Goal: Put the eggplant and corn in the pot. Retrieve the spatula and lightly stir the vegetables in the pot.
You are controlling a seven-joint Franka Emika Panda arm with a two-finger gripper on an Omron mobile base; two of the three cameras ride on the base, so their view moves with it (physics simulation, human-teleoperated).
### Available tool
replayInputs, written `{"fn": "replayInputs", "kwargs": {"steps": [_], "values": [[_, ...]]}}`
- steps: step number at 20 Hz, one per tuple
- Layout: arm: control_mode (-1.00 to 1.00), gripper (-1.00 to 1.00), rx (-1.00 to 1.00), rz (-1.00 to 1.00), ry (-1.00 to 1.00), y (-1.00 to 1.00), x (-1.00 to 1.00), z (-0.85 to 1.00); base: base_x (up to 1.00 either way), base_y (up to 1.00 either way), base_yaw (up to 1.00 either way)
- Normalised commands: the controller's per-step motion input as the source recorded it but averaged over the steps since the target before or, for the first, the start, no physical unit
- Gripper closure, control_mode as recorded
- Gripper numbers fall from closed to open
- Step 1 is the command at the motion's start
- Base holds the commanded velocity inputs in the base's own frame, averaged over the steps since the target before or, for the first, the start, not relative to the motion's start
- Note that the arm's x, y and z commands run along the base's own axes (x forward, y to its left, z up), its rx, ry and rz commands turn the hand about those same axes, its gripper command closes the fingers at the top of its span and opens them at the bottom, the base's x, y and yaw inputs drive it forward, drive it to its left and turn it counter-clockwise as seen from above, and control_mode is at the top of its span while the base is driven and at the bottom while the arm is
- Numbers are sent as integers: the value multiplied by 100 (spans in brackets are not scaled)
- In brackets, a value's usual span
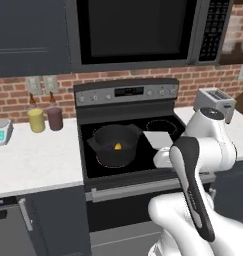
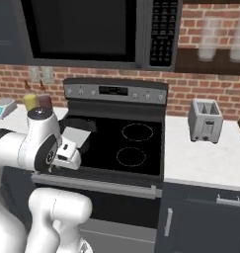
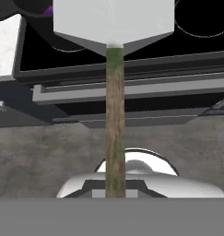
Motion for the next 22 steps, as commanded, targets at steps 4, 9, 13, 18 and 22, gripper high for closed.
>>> {"fn": "replayInputs", "kwargs": {"steps": [4, 9, 13, 18, 22], "values": [[100, 100, 0, 0, 0, 0, 0, 0, 16, 52, -18], [100, 100, 0, 0, 0, 0, 0, 0, 48, 19, -6], [100, 100, 0, 0, 0, 0, 0, 0, 64, 0, 0], [100, 100, 0, 0, 0, 0, 0, 0, 67, 10, 1], [100, 100, 0, 0, 0, 0, 0, 0, 22, 15, 4]]}}
